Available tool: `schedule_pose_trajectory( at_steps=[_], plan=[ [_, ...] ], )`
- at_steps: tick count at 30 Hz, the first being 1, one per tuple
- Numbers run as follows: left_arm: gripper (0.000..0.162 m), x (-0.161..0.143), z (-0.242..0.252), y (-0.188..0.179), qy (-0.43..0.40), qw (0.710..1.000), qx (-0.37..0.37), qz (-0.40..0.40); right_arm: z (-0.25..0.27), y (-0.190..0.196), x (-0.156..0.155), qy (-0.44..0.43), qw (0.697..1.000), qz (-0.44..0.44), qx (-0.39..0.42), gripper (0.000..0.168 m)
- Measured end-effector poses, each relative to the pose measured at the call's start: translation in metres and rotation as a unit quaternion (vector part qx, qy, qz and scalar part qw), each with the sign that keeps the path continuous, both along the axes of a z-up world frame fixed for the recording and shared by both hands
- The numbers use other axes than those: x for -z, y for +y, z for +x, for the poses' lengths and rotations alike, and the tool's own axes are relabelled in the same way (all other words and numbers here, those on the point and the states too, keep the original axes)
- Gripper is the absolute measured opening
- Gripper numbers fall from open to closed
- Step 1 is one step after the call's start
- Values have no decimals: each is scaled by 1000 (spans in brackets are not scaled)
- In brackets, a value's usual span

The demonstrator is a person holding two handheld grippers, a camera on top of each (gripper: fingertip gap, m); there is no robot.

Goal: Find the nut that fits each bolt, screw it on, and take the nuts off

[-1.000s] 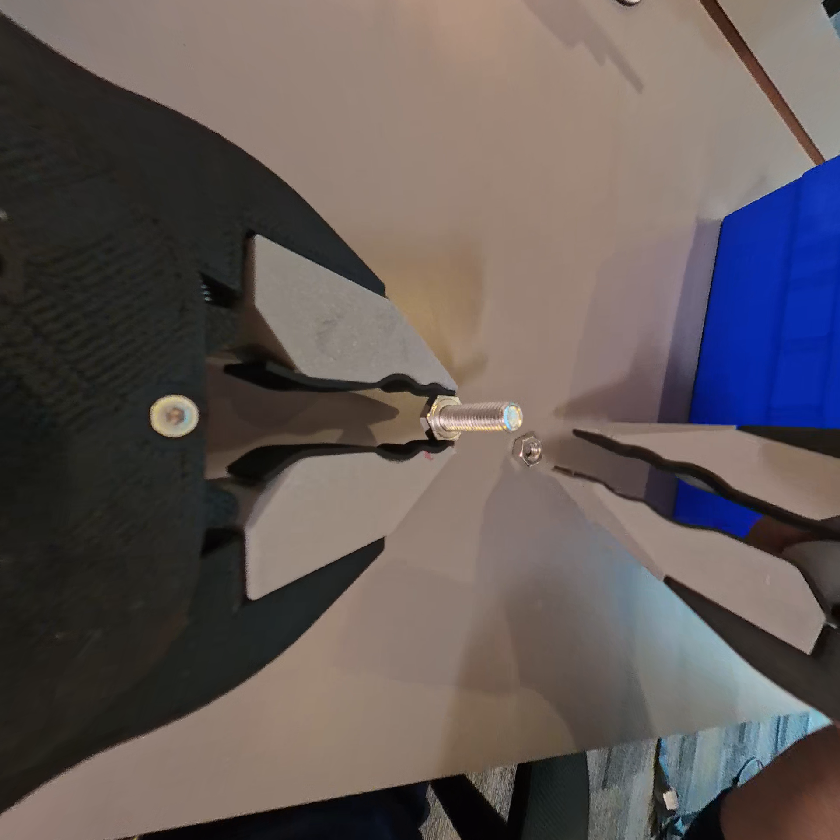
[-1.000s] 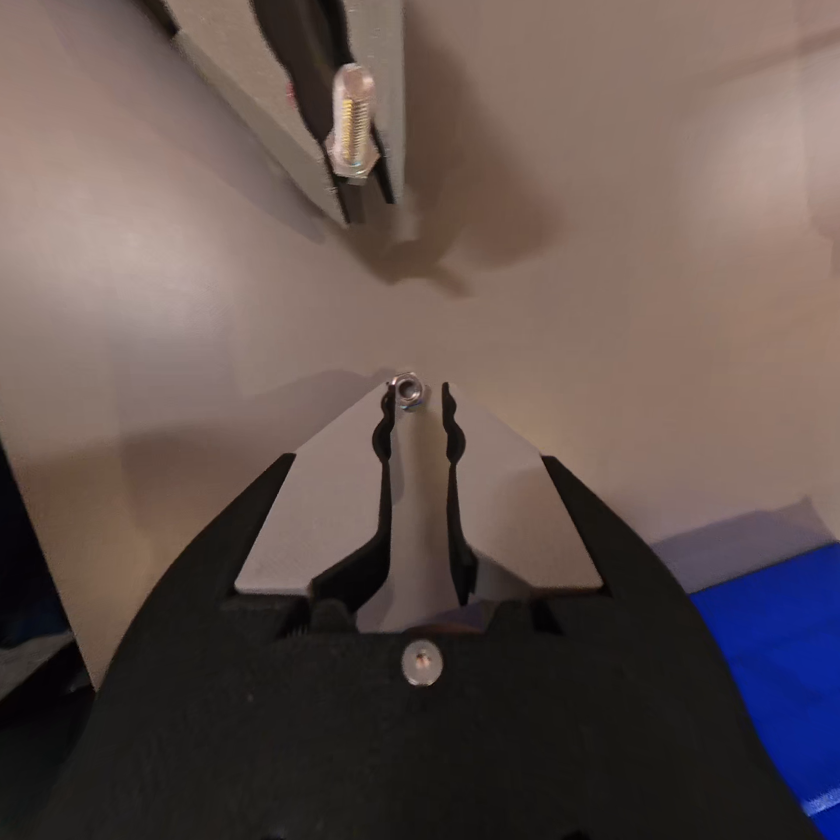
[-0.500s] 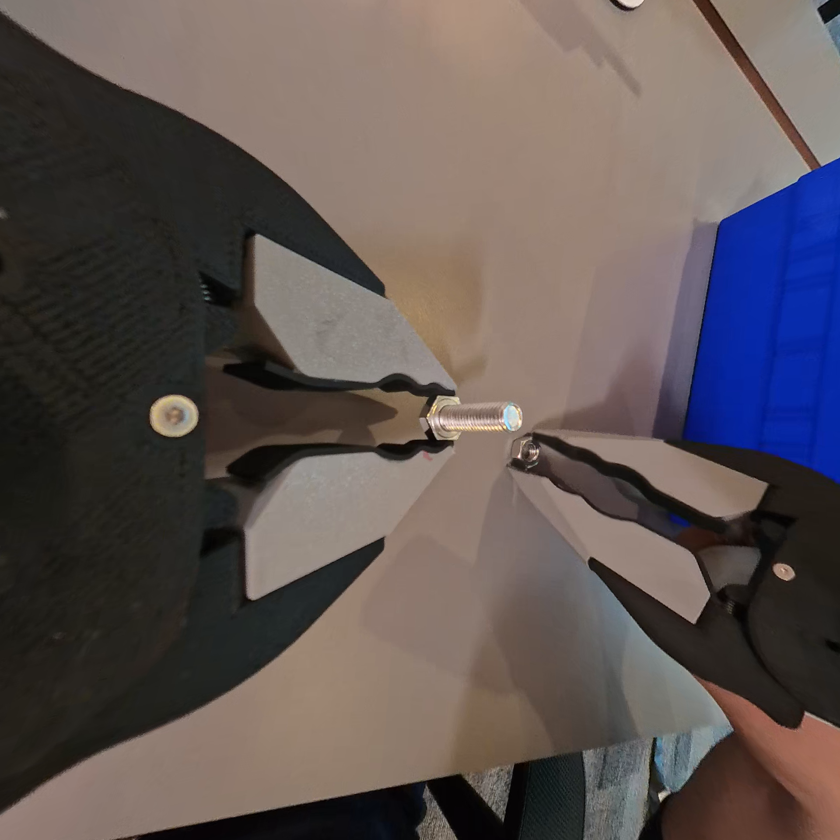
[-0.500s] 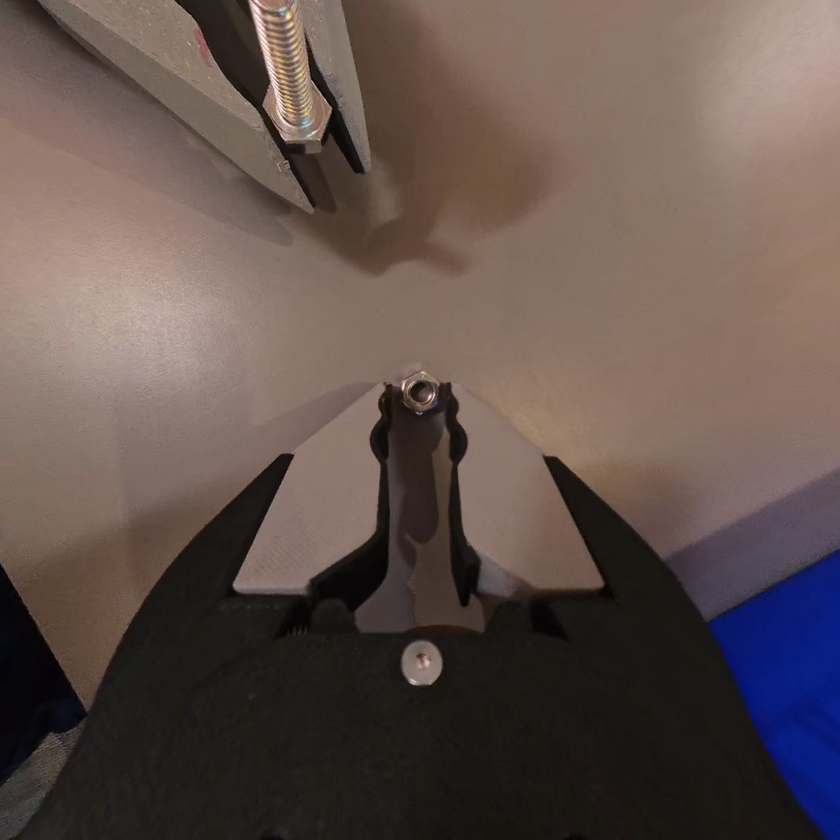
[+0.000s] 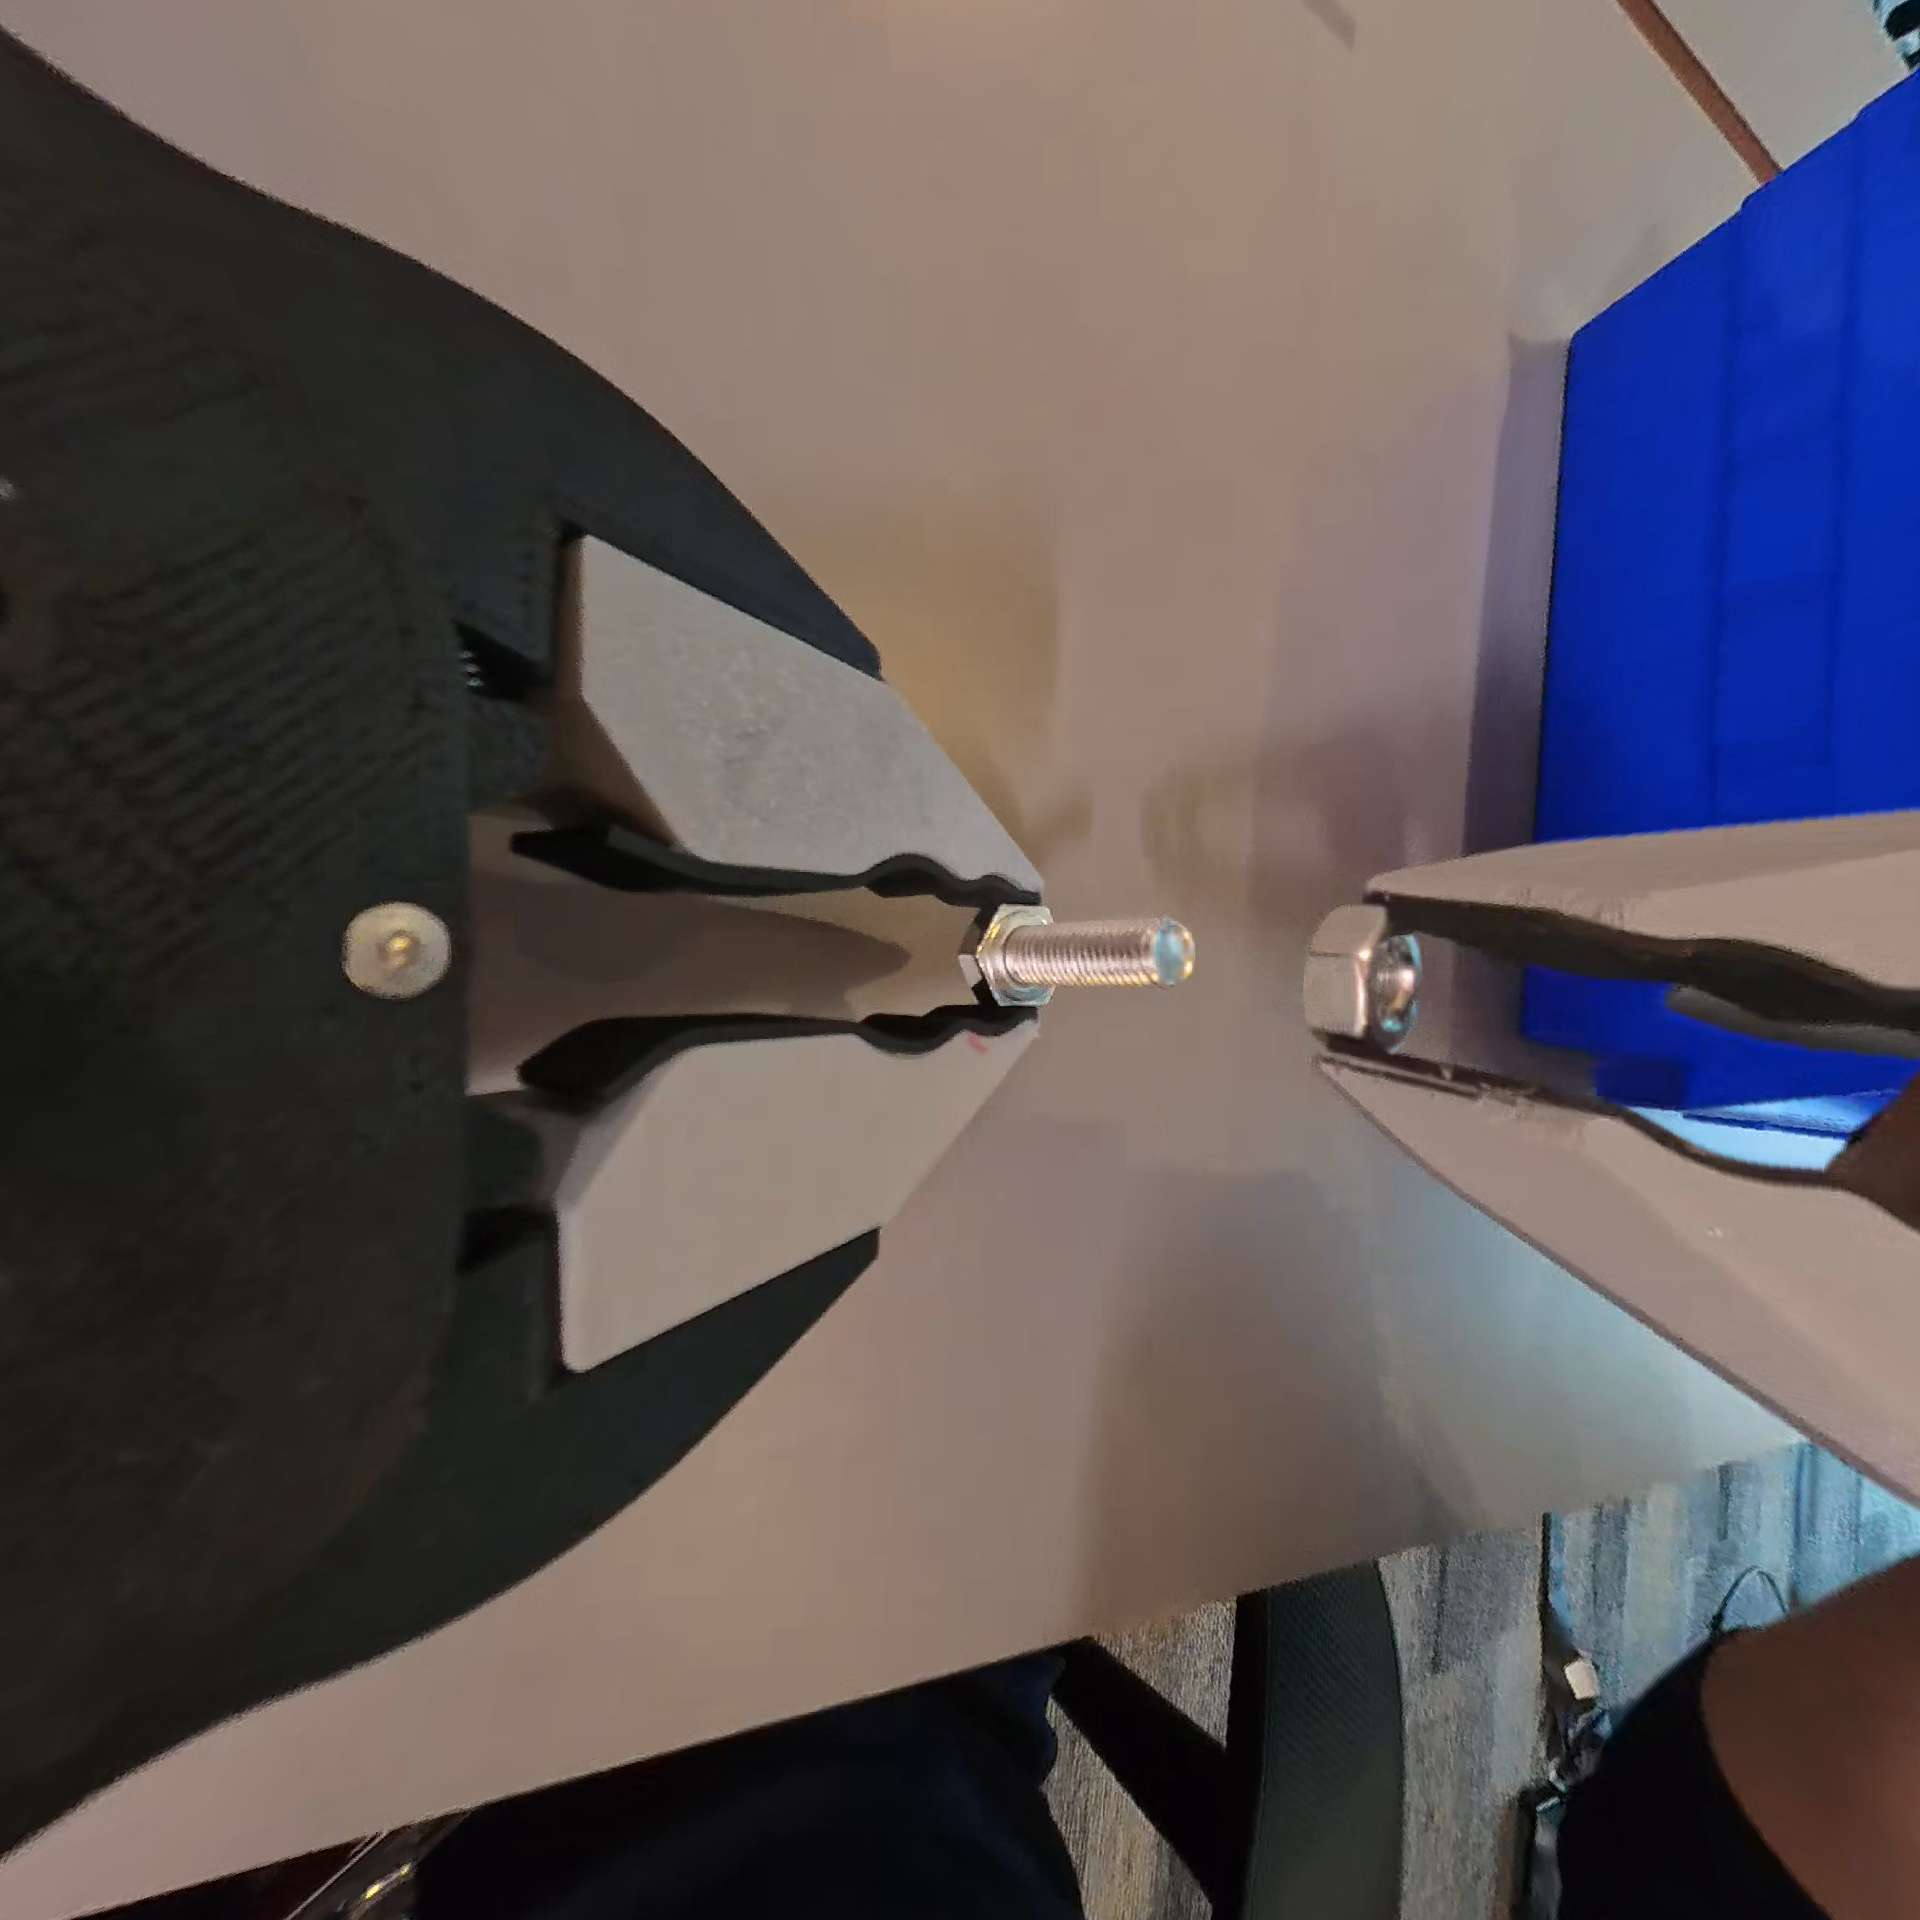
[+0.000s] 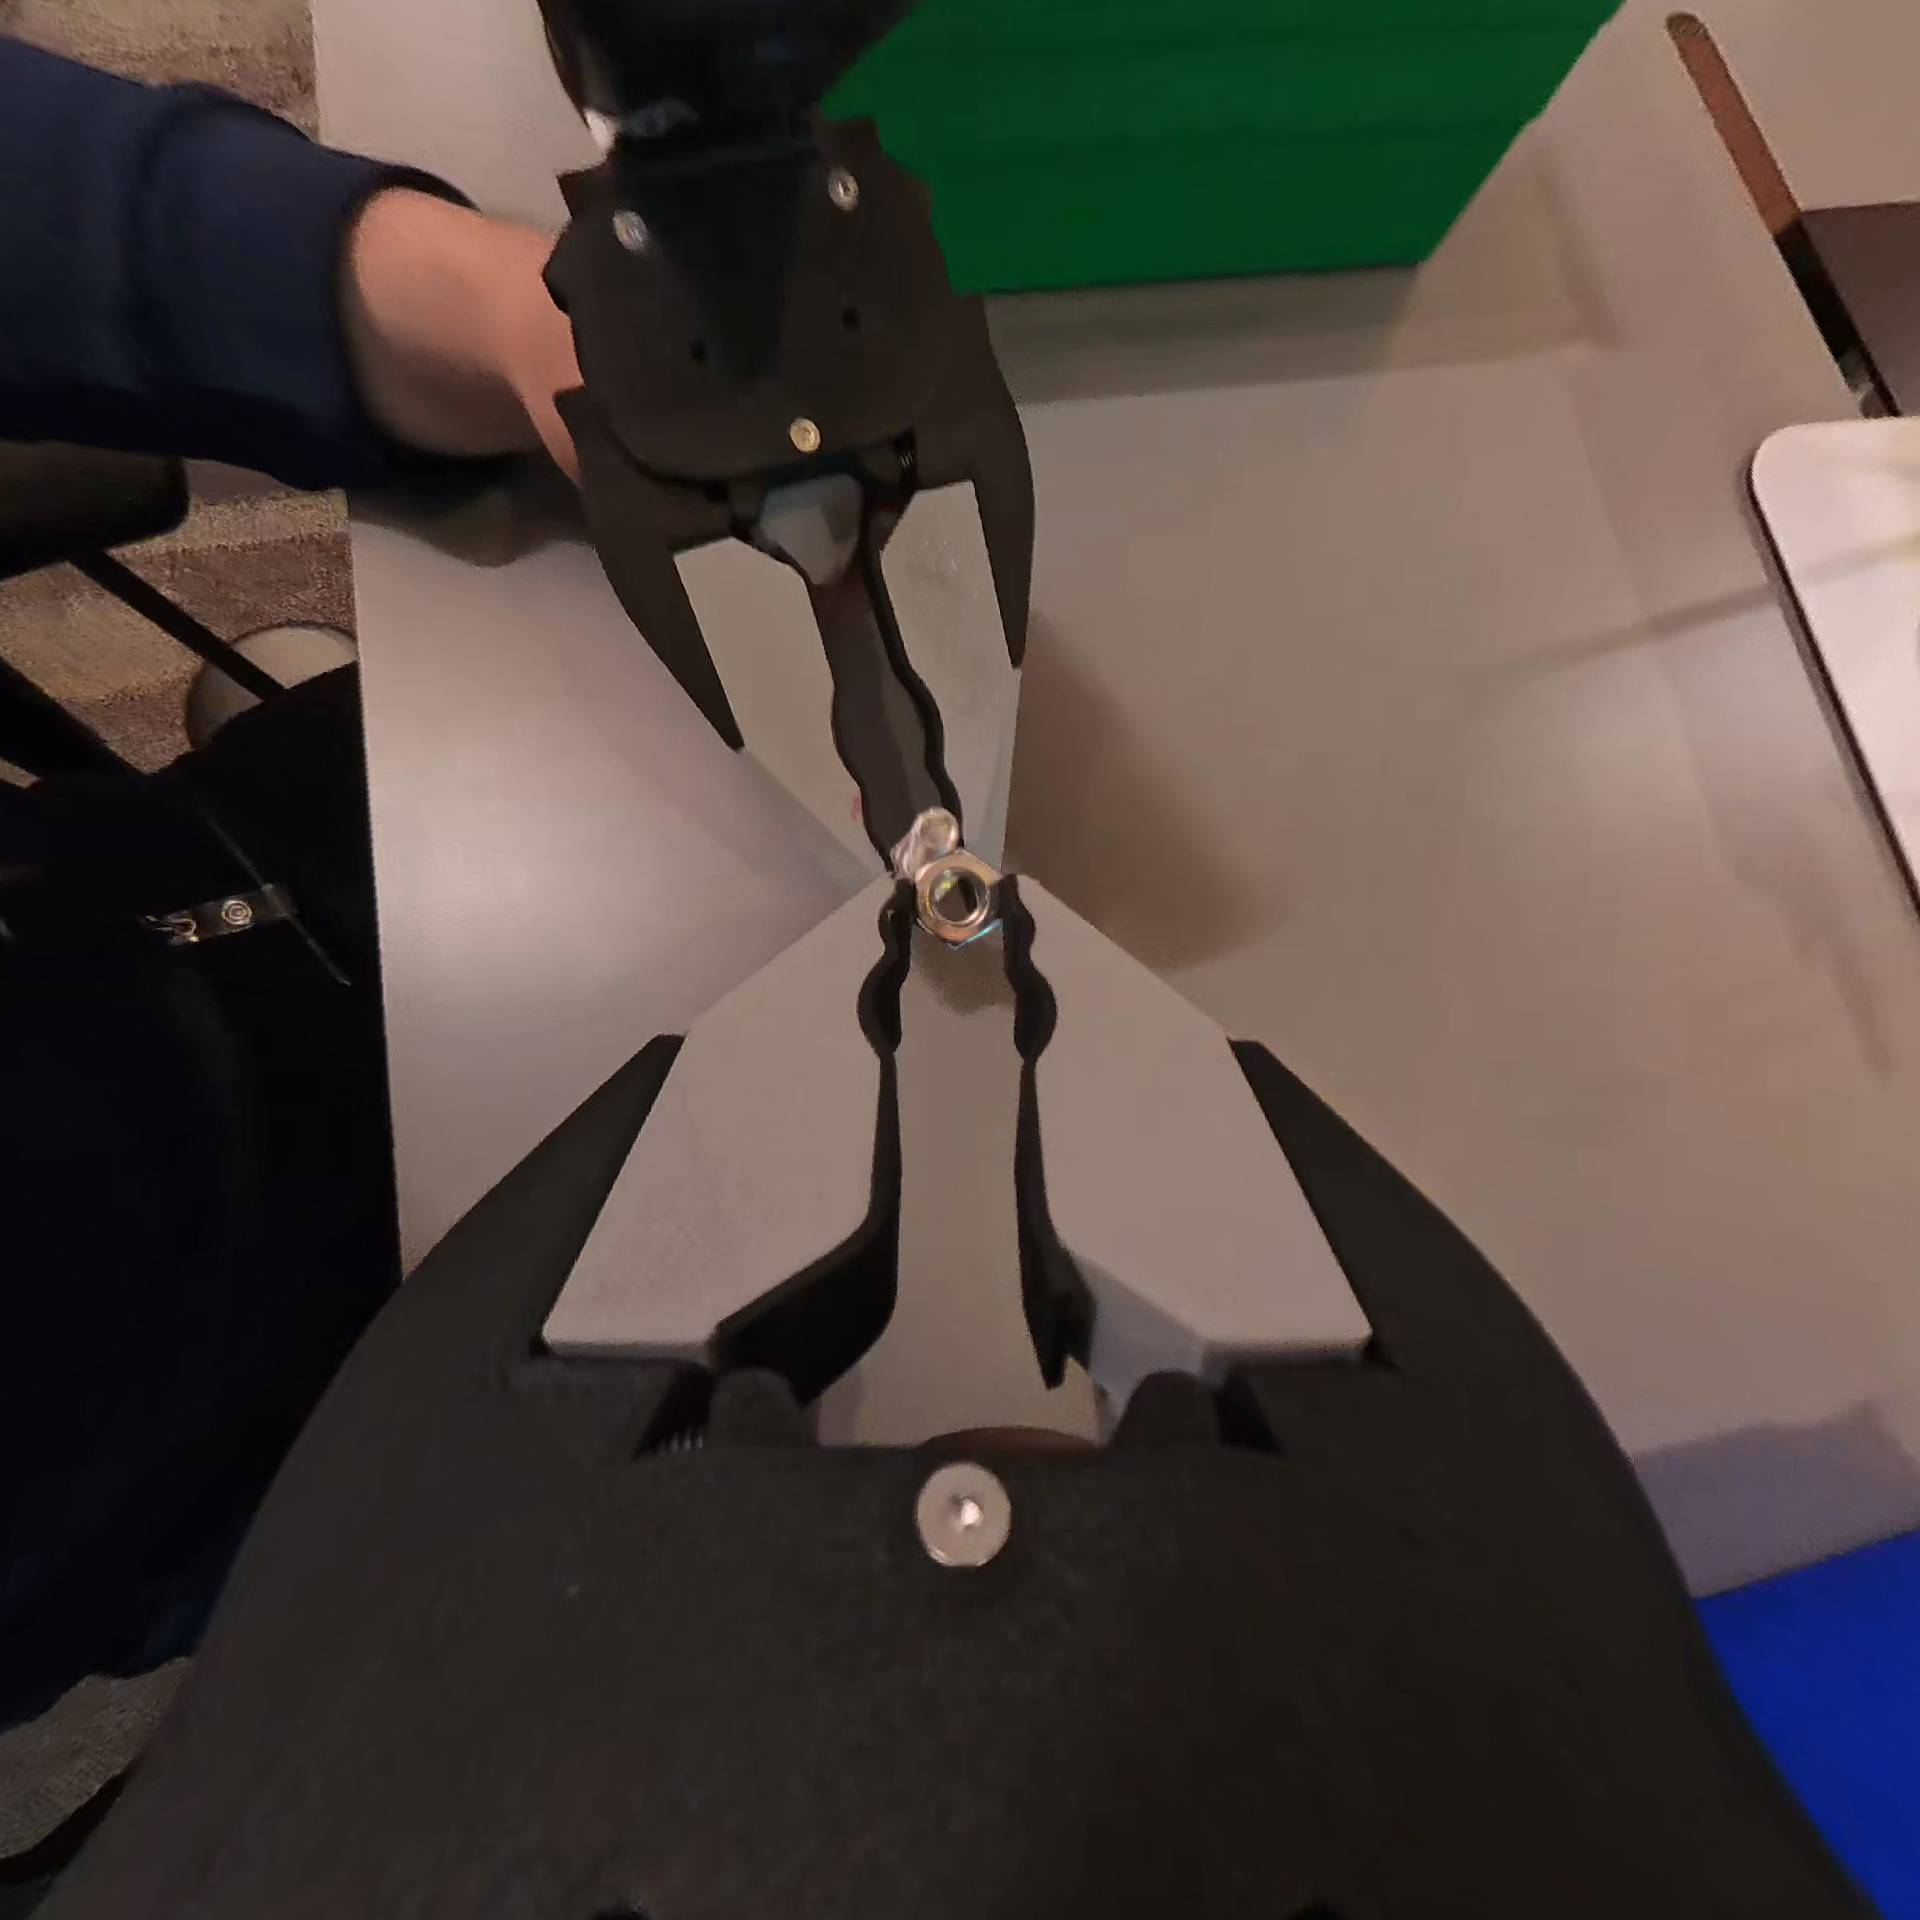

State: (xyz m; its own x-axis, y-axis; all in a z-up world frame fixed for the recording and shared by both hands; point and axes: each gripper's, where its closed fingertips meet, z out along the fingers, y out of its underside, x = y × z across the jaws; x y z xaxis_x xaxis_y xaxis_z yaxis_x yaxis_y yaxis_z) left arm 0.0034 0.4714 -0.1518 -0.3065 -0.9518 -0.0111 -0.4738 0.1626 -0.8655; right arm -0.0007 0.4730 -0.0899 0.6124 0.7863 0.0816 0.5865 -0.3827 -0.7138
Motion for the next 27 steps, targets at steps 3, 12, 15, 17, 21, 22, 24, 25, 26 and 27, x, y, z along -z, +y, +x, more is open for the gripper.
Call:
schedule_pose_trajectory(
  at_steps=[3, 12, 15, 17, 21, 22, 24, 25, 26, 27],
  plan=[
    [16, -1, 0, 0, -3, 1000, -1, -1, -10, 3, -1, -16, 1000, -5, -18, 14],
    [16, 1, 0, 1, 3, 1000, -6, 6, -15, 9, 14, -69, 997, -26, -27, 14],
    [16, 3, 0, 1, 7, 1000, -7, 13, -14, 8, 16, -81, 996, -33, -29, 14],
    [16, 3, 0, 2, 7, 1000, -9, 12, -15, 9, 16, -84, 995, -32, -29, 14],
    [16, 2, 0, 3, 5, 1000, -11, 12, -15, 10, 16, -82, 996, -33, -30, 14],
    [16, 2, 0, 3, 5, 1000, -10, 12, -15, 10, 16, -81, 996, -33, -30, 14],
    [16, 2, 0, 3, 4, 1000, -10, 10, -15, 10, 15, -78, 996, -33, -30, 14],
    [16, 1, 1, 2, 3, 1000, -10, 9, -15, 10, 15, -75, 996, -32, -30, 14],
    [16, 1, 1, 2, 2, 1000, -10, 7, -16, 10, 14, -70, 997, -33, -30, 15],
    [16, 1, 1, 2, 1, 1000, -10, 5, -17, 9, 13, -65, 997, -34, -31, 16]
  ],
)
